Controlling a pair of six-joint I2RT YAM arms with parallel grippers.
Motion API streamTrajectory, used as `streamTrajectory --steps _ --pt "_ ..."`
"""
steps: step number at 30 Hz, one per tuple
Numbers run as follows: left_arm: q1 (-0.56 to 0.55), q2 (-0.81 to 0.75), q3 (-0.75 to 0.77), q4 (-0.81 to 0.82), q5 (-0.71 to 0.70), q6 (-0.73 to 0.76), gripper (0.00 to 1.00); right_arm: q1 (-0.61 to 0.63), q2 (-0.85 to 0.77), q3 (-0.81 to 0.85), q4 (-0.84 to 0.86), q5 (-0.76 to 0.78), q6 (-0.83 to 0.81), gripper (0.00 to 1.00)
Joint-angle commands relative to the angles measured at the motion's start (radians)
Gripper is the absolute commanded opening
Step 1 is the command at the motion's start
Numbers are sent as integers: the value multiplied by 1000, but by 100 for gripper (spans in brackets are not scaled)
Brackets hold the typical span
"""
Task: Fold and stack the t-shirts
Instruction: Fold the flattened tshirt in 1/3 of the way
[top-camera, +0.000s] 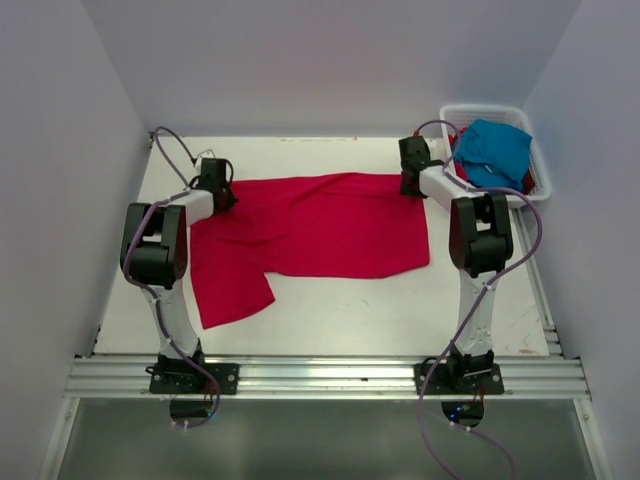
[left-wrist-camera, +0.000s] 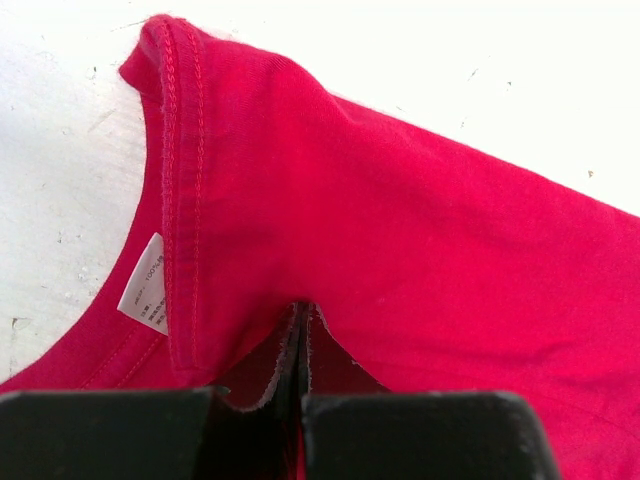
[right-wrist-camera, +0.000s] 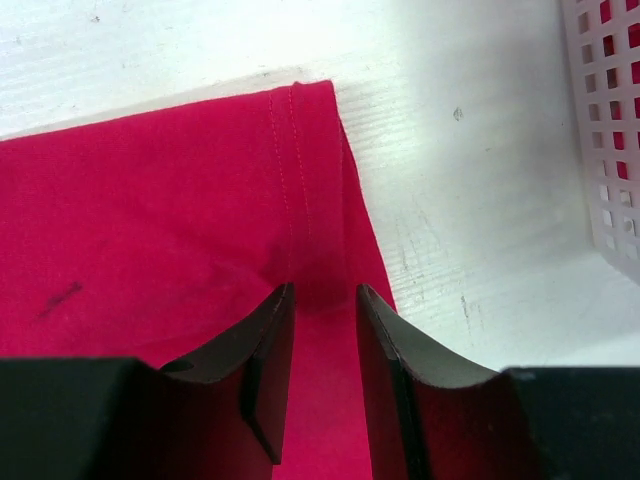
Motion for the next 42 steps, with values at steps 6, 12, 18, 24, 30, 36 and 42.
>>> streamTrajectory --steps 6,12,18,24,30,36,42 --pt "5 10 -17 -61 25 15 0 -1 -36 -27 10 18 29 34" --pt "5 9 -19 -61 23 12 0 -11 -19 -31 12 7 37 34" --pt "5 13 -17 -63 23 11 0 -22 -3 -22 15 -13 41 23" --pt "5 15 -17 -66 23 8 0 -28 4 -13 9 -18 51 14" --pt "5 12 -20 -69 22 6 0 -31 14 -7 -5 -41 54 24" --pt "5 12 -22 -67 26 3 0 -37 27 5 -11 -87 54 38" --pt "5 20 -24 -63 29 0 0 -42 37 18 -16 -97 51 19"
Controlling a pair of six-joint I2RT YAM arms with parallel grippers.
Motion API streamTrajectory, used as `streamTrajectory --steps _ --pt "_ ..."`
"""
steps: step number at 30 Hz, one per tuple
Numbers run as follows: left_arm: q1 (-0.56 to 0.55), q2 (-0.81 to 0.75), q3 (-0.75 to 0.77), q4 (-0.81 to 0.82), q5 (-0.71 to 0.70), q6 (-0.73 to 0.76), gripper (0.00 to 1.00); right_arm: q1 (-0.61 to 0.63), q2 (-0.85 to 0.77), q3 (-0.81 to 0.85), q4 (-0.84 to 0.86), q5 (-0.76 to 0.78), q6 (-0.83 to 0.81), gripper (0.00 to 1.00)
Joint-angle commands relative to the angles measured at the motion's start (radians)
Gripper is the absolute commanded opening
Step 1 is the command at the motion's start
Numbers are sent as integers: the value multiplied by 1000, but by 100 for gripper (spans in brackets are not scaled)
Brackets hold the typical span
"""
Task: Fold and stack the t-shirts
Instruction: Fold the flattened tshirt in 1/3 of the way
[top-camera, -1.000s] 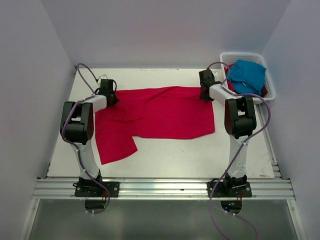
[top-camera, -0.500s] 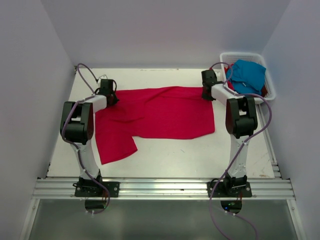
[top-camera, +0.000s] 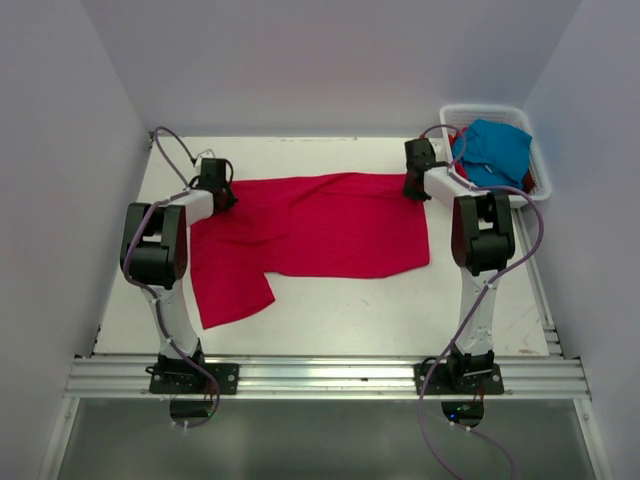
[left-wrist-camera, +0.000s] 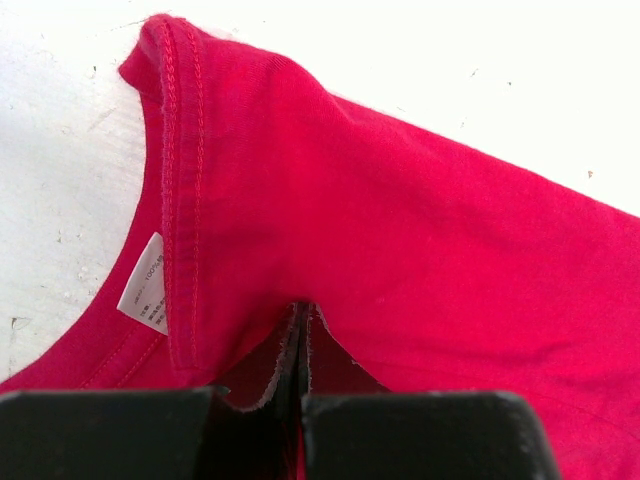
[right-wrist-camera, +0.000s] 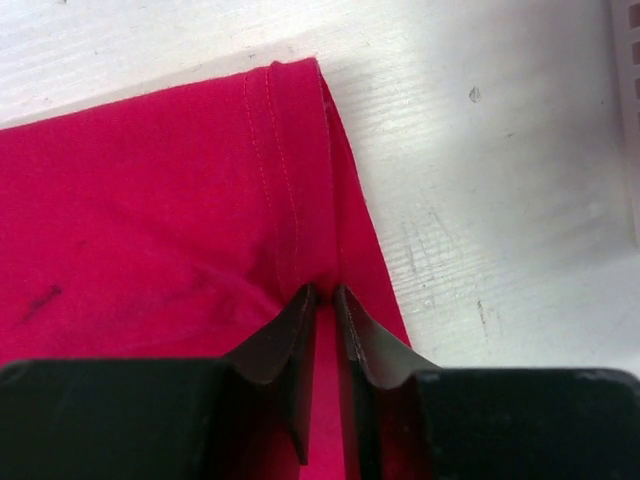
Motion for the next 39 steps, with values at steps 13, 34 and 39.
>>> streamTrajectory --steps 13,34,39 --pt "4 27 -22 -59 34 2 0 -5 -21 17 -6 12 0 0" --pt "4 24 -22 -61 37 0 0 -5 -175 -43 -16 219 12 0" --pt "4 24 -20 -64 35 0 0 -5 -155 -18 -41 242 12 0"
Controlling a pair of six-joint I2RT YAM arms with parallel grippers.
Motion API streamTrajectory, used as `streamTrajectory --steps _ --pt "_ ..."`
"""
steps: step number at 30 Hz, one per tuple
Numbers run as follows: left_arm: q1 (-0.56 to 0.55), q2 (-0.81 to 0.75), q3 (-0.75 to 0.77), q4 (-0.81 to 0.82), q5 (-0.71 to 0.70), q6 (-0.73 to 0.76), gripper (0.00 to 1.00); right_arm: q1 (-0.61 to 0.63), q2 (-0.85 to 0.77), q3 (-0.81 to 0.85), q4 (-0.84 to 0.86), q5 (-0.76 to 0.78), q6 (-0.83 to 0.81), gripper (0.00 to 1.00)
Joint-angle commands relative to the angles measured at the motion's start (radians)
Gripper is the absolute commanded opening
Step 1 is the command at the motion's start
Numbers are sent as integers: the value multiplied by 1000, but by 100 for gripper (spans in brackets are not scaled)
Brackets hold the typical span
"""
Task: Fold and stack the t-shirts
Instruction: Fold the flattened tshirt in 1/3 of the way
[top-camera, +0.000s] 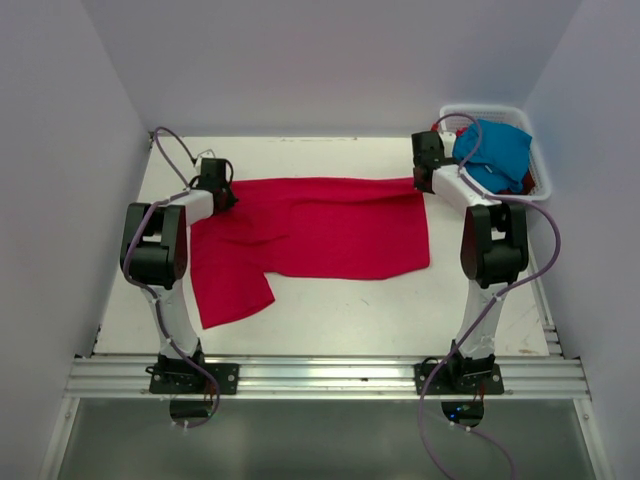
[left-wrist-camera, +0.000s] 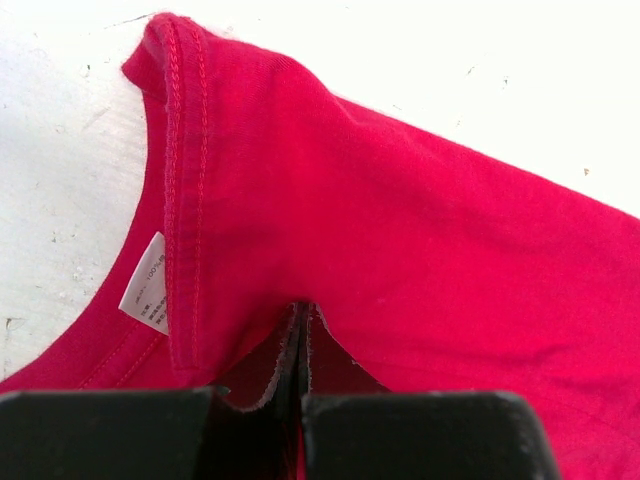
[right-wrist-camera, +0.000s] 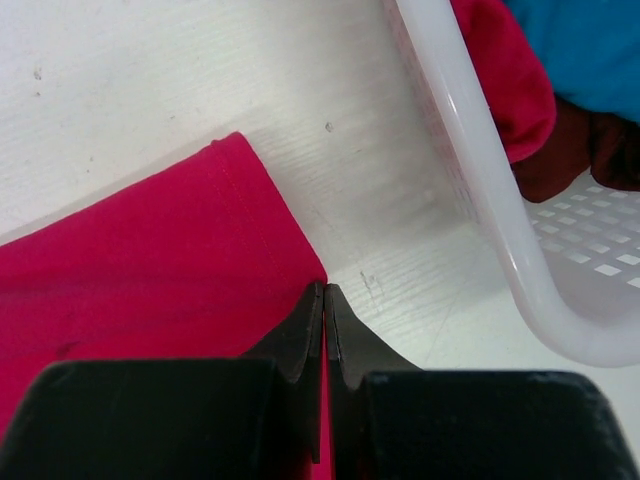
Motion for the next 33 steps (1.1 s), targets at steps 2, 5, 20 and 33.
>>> streamTrajectory --steps 2,5,20,33 --pt "4 24 -20 -62 30 2 0 -4 4 44 -32 76 9 0" --pt "4 24 -20 -64 30 2 0 -4 29 64 -47 74 7 6" --pt "4 0 -20 -65 34 -1 0 12 -41 5 43 -153 -17 43" --pt "-74 -288 -216 -44 13 -5 22 242 -235 -192 163 -493 -73 44"
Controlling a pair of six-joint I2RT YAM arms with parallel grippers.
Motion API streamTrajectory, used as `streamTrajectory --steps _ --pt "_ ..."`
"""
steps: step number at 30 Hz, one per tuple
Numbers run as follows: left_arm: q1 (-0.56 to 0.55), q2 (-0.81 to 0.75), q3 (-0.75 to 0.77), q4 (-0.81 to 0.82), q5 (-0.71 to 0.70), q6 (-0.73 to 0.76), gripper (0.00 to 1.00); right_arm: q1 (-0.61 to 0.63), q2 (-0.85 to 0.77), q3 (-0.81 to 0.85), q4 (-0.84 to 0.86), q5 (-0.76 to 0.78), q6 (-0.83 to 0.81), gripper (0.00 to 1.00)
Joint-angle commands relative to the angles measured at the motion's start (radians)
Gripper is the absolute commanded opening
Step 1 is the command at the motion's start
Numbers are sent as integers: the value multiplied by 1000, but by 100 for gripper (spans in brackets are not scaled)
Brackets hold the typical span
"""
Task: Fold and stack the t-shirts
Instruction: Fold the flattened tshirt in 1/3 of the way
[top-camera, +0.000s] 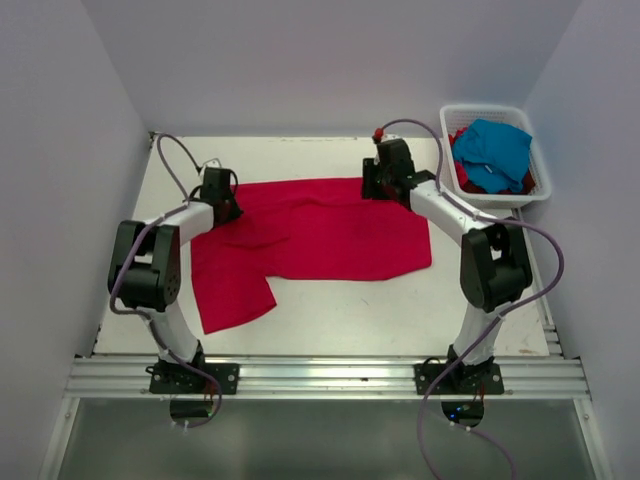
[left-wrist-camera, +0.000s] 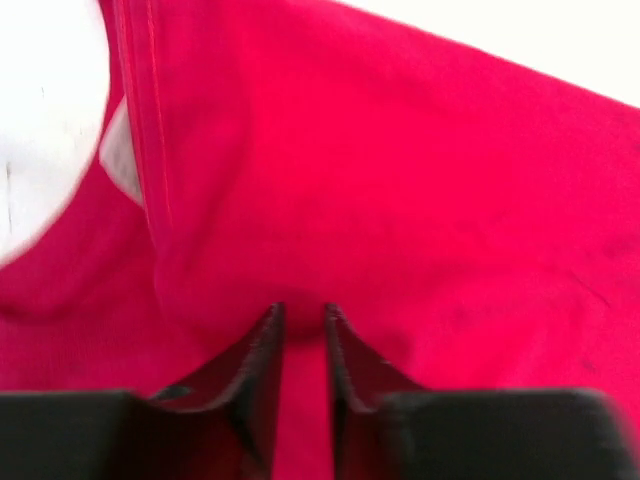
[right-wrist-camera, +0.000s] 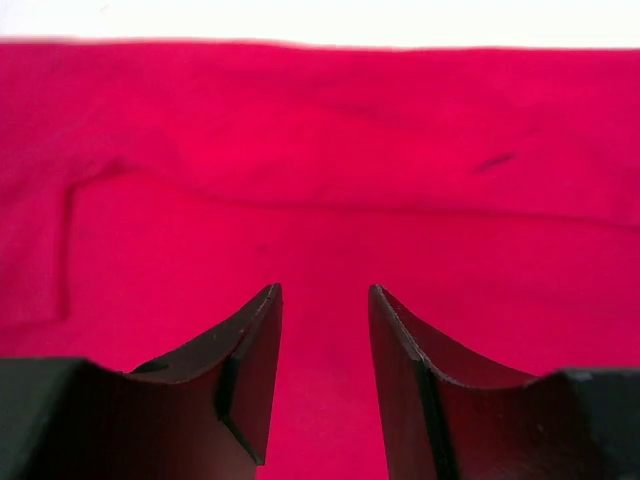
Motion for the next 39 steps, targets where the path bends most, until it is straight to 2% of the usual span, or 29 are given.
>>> streamTrajectory --steps 1,5,9,12,13,14,15,16,19,24,29,30,33,34,39 --pt "-26 -168 -96 3 -2 -8 29 45 -86 -117 55 -68 -11 44" --pt "-28 -286 -234 20 -10 -5 47 71 -154 -221 87 -67 -6 45" --pt "-28 -351 -301 31 28 -11 47 81 -198 -292 99 -64 -3 45" --pt "-28 -328 -320 51 34 -14 25 86 -228 -340 112 -61 1 41" --pt "-28 -296 -315 54 39 -14 9 85 -231 -361 113 -61 -2 37" --pt "-28 -282 -305 63 47 -14 0 85 -231 -367 121 -46 -5 33" --pt "-28 -271 -303 69 63 -19 0 85 -223 -369 118 -38 -6 28" --pt "-28 -250 -302 86 71 -21 0 86 -214 -363 112 -30 -9 17" --pt "-32 -234 -300 95 84 -25 0 86 -179 -341 78 -10 -17 1" --pt "-34 -217 -288 83 71 -22 0 86 -139 -329 67 -1 -5 0" --pt "-35 -277 -314 28 32 -60 0 86 -145 -338 70 4 -3 0" --pt "-35 -313 -326 22 24 -68 3 86 -146 -340 69 5 -3 0" --pt "-35 -398 -400 41 8 -99 21 85 -148 -343 70 -1 0 0" --pt "-35 -410 -432 57 5 -105 24 86 -149 -343 72 -4 0 0" --pt "-35 -397 -467 74 11 -130 28 85 -149 -344 67 -7 -2 0"
